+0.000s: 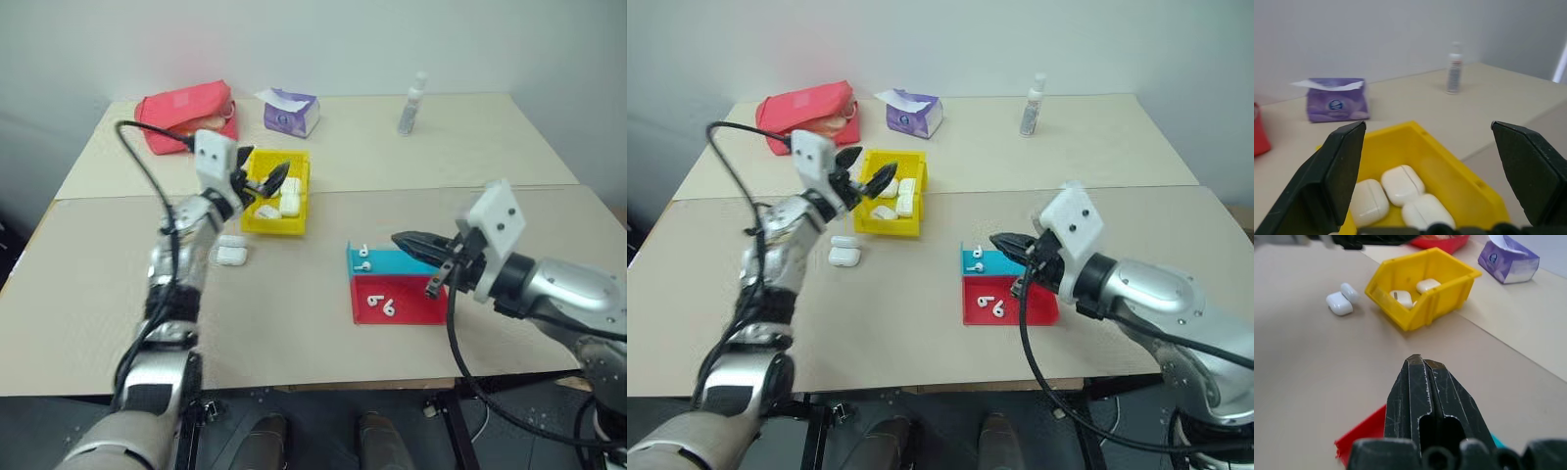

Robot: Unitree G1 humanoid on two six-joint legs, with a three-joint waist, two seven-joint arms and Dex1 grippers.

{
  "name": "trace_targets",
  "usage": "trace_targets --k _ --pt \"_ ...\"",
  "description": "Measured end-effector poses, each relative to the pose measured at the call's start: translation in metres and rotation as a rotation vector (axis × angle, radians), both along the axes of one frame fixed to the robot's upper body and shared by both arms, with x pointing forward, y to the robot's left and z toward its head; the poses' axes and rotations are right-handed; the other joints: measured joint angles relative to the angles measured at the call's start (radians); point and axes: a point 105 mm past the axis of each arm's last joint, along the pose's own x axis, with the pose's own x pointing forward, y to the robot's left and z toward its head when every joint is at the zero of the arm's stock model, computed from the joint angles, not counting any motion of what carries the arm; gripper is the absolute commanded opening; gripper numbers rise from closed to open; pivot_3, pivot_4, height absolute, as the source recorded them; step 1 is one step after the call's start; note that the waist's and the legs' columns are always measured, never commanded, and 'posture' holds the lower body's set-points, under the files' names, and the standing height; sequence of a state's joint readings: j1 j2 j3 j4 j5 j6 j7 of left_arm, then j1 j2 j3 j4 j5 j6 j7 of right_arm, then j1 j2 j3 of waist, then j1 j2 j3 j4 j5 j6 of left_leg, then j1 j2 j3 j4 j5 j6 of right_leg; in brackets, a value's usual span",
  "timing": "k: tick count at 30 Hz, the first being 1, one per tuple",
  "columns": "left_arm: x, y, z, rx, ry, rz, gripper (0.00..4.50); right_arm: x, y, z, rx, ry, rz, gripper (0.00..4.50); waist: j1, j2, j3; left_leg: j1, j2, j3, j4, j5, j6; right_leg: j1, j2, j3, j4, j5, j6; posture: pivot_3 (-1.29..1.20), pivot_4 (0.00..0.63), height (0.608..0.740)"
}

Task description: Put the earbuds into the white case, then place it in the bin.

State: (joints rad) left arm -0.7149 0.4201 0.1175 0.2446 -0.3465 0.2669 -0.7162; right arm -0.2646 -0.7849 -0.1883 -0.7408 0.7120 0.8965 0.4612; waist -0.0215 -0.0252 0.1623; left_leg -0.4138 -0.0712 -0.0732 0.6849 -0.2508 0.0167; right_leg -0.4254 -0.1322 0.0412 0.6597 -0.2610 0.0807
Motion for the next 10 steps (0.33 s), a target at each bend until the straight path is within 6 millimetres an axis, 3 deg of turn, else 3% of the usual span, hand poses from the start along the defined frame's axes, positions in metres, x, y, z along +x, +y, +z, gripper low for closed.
trace_targets --k 5,10 --pt "-0.069 0.013 0.003 0.194 0.039 -0.266 4.47 -0.004 -0.006 -0.014 -0.019 -0.012 0.001 0.00 0.001 0.000 0.000 0.004 0.001 0.000 -0.001 -0.001 0.002 0.002 0.000 0.000 0.000 0.000 0.000 0.00 0.150 0.740" --pt "-0.118 0.017 -0.006 0.295 0.149 -0.409 4.47 -0.011 -0.007 -0.022 -0.030 0.020 0.064 0.00 0.003 0.001 0.000 0.009 0.001 0.001 -0.004 -0.004 0.007 0.005 0.000 0.001 -0.002 0.000 0.000 0.00 0.150 0.740"
